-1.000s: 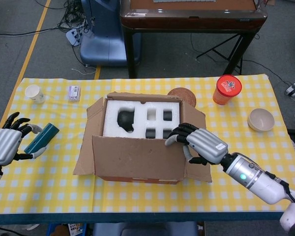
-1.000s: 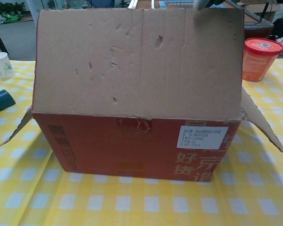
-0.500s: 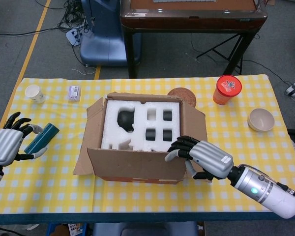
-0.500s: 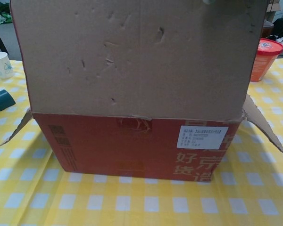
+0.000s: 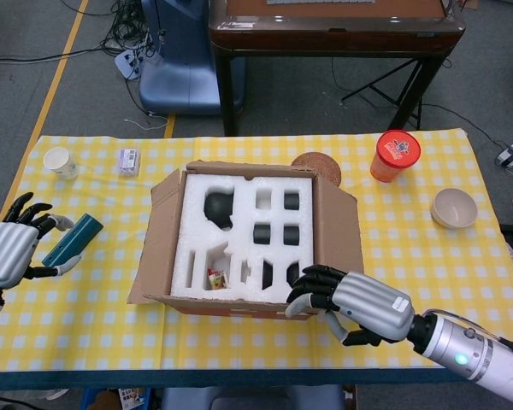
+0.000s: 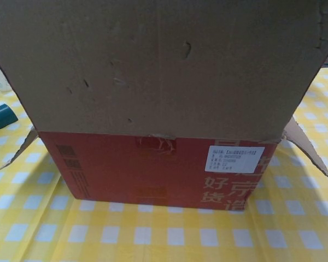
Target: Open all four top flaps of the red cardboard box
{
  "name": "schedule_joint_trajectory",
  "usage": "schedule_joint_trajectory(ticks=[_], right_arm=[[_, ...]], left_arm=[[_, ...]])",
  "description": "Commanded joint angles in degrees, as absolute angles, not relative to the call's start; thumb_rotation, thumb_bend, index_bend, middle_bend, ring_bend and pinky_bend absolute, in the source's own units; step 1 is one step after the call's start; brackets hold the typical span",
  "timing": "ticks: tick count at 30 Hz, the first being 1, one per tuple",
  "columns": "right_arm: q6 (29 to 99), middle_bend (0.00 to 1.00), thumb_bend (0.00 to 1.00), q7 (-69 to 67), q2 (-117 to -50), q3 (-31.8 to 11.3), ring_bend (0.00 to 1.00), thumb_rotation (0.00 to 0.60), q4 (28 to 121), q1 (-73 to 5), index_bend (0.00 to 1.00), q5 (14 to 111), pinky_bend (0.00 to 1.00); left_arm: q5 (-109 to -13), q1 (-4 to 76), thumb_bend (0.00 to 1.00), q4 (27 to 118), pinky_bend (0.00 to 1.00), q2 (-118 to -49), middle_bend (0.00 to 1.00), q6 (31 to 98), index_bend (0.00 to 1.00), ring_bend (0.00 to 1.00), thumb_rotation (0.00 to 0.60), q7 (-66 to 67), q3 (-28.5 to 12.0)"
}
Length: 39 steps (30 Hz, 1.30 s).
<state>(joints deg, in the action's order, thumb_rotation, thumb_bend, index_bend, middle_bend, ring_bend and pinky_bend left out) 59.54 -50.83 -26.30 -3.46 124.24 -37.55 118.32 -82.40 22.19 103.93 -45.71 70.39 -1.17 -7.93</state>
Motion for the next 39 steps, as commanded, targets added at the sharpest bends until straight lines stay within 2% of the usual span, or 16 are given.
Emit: schedule_joint_trajectory(ticks=[1, 15, 21, 29, 37, 39], right_arm=[[60.68, 0.23, 0.82, -52.22, -24.94, -2.32, 0.15, 0.600, 124.81, -37.42, 0.29, 120.58, 0.07], [62.76, 0.23, 0.82, -59.41, -23.06, 2.00, 0.15, 0.600, 124.58, -38.05, 0.27, 129.73, 0.08], [62.23, 0.22, 0.82, -58.23, -23.37, 2.13, 0.15, 0.600, 123.81, -37.97, 0.26, 128.33, 0.08], [58.19, 0.22, 0.81, -41.57, -26.69, -0.61, 0.15, 0.600, 123.32, -35.09, 0.26, 115.76, 0.08], [59.53, 0.22, 0.80, -14.82, -35.81, -3.88, 0.15, 0.600, 120.85, -29.35, 0.25, 98.87, 0.08], [60.63, 0.22, 0.80, -10.49, -37.97, -4.36, 0.15, 0.600, 119.56, -28.36, 0.25, 96.14, 0.08]], left_arm=[[-82.45, 22.11, 0.23, 104.14, 0.00, -45.58, 0.41, 70.48, 0.44, 0.19, 0.381, -1.07, -7.90], [-82.69, 21.81, 0.23, 104.89, 0.00, -45.23, 0.41, 70.74, 0.44, 0.19, 0.381, -0.50, -7.72], [-82.65, 22.06, 0.23, 104.67, 0.00, -45.85, 0.41, 70.20, 0.44, 0.19, 0.383, -0.14, -7.59], [-81.95, 22.17, 0.23, 103.61, 0.00, -47.11, 0.41, 70.11, 0.44, 0.19, 0.380, -0.25, -7.73], [-79.66, 22.22, 0.23, 101.27, 0.00, -48.66, 0.41, 69.97, 0.44, 0.19, 0.384, -0.85, -8.34], [-79.06, 22.15, 0.23, 100.60, 0.00, -49.05, 0.41, 69.93, 0.44, 0.19, 0.471, -0.95, -8.42]])
